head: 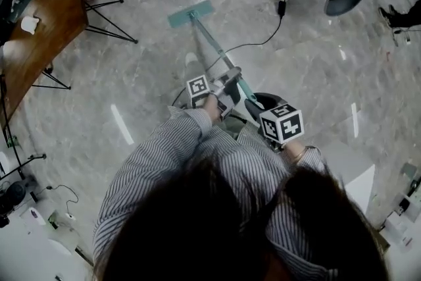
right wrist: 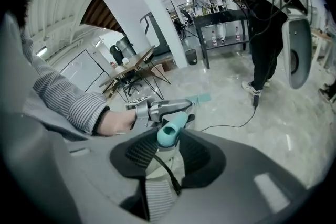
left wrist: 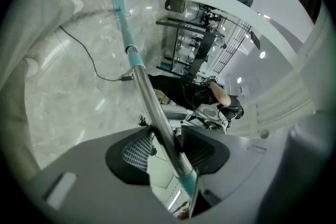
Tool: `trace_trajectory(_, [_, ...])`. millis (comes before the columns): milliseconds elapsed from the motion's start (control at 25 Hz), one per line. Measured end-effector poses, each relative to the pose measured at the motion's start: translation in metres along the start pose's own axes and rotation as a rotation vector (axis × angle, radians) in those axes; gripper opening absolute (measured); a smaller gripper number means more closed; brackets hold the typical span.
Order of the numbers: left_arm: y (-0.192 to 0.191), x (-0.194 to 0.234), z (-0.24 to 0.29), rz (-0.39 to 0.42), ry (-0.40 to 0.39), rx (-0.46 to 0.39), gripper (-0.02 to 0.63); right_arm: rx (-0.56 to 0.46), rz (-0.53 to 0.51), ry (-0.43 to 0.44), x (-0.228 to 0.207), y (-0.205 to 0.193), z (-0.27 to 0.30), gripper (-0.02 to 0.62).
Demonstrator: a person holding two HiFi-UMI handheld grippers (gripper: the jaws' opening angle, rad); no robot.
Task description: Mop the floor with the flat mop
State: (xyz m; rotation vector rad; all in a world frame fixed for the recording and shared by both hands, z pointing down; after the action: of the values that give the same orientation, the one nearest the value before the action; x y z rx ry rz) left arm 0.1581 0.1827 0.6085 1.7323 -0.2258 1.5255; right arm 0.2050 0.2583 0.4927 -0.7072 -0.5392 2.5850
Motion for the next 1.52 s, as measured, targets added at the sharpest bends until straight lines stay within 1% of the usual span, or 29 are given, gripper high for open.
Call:
trace_trajectory(120, [-0.035, 0.003, 0.000, -0.005, 0.028, 0.088, 0.164, 0.017, 0.005, 0.016, -0.003, -0.018, -0.028, 0.127])
trace_trajectory(200, [-0.058, 0.000, 0.002, -0.021, 0.027, 0.136, 0.167, 0.015, 0.022, 0.015, -0.005, -0.025, -0.049, 0.127])
trace_trajectory(320, [-0.080, -0.008, 0.004, -0.051, -0.012, 0.192, 0.169, 0.004, 0.038, 0.005, -0.004, -0.024, -0.072, 0.126])
trace_trajectory(480, [-0.088, -0.021, 0.002, -0.080, -0.056, 0.261, 0.175, -0.021, 0.078, -0.001, 0.003, -0.014, -0.085, 0.126])
trace_trajectory(640, [-0.088, -0.025, 0.003, -0.086, -0.073, 0.277, 0.176, -0.032, 0.084, -0.005, 0.004, -0.009, -0.087, 0.126])
trace_trajectory(880, [-0.090, -0.025, 0.004, -0.098, -0.066, 0.293, 0.176, -0.020, 0.072, -0.006, 0.004, -0.010, -0.088, 0.126])
trace_trajectory(1080, [-0.090, -0.025, 0.005, -0.106, -0.057, 0.309, 0.175, -0.029, 0.087, -0.015, 0.003, -0.010, -0.089, 0.126])
trace_trajectory(1240, [-0.090, -0.027, 0.005, -0.108, -0.042, 0.323, 0.176, -0.034, 0.098, -0.018, 0.004, -0.009, -0.088, 0.124])
trace_trajectory(1520, [-0.079, -0.024, 0.008, -0.079, 0.018, 0.357, 0.181, 0.013, 0.106, -0.013, 0.001, -0.006, -0.077, 0.126])
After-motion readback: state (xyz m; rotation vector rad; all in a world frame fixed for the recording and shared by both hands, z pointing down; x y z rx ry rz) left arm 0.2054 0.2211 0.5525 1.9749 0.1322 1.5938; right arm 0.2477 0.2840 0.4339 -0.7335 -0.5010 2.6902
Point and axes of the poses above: the fingertips, and each gripper's own axes: z forward along the fingers, x to its left, y out of its top, the point moved 2 cm from there along -z, backward along the fingers, and after that the axes turned 1 degree about -y, right-handed, at the moved point
